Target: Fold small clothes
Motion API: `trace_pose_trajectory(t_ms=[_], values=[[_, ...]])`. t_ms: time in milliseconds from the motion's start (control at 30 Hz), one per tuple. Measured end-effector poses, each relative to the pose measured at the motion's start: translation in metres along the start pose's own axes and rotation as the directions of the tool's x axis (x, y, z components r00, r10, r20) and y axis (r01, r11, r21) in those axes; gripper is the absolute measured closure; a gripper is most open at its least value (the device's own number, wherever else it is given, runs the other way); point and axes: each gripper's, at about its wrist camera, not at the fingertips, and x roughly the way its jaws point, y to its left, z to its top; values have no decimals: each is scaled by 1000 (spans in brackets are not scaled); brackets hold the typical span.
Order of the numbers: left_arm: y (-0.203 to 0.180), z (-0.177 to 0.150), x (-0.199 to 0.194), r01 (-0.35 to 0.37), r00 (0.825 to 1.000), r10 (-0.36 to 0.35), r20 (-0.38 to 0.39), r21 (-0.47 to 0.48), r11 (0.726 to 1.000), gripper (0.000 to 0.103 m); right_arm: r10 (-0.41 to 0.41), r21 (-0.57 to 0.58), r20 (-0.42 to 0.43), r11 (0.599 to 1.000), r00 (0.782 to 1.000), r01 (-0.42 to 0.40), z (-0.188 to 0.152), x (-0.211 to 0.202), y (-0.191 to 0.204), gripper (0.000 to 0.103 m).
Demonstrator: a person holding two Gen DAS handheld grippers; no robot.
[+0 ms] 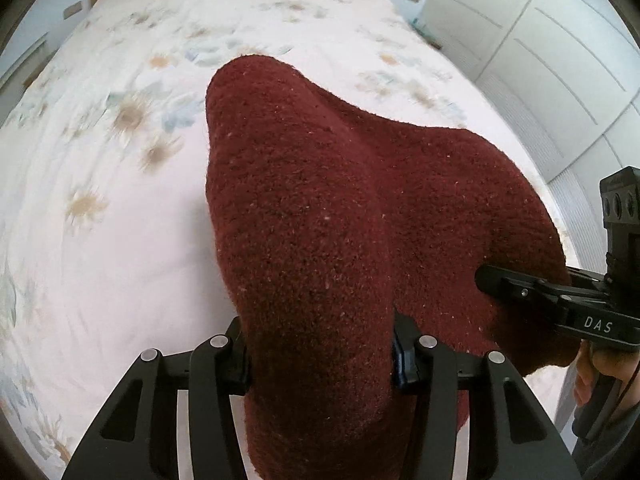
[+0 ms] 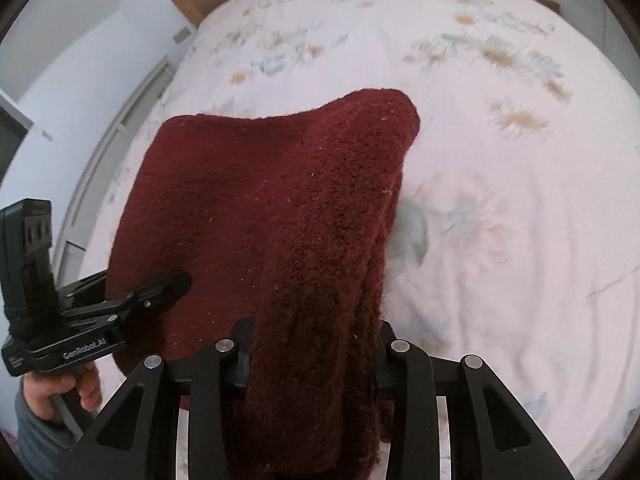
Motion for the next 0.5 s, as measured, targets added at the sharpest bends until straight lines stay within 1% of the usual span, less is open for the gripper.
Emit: trace_pose_trajectory(t_ms=[67,100,133,167,200,233,267,300,367,433,467,500], values=[[13,-9,14,-15,1000,14,-24,-22,1000,57,-26,24,-37,999,999,27,-9,23,-3,65],[18,-16,25,-24,999,22,-48,-36,999,57,-44,29,-49,999,998,45,-13,32,-5,64],[24,-22,36,-28,997,24,-69,-54,998,54,-46,39,-48,998,998,48,-14,37,-10,63],[29,-27,43,-25,997,19,-73,-74,997,50,-43,49,-42,998,998,45,-12,38,-13,60],[33,-31,45,-18,998,13,-61,-90,996,48,-43,56,-37,997,998,45,-7,38,-15,56],[35,-34,45,-17,999,12,-50,-97,995,41,-54,44,-35,997,998,56,-4,37,-15,53],[35,-35,45,-22,998,17,-53,-95,995,35,-75,25,-34,997,997,76,-3,35,-13,49],[35,-35,45,-33,998,27,-62,-92,995,34,-90,11,-35,996,995,91,-4,34,-12,45],[40,-35,44,-49,996,41,-80,-100,994,25,-119,-15,-23,993,993,118,-1,27,-9,40],[41,-35,41,-63,995,53,-80,-116,991,21,-149,-43,9,988,989,149,2,19,-2,31],[44,-34,38,-65,996,56,-76,-119,991,18,-157,-51,22,986,987,158,3,17,2,21],[46,-35,34,-65,995,56,-77,-121,991,16,-167,-66,40,983,985,169,3,11,5,20]])
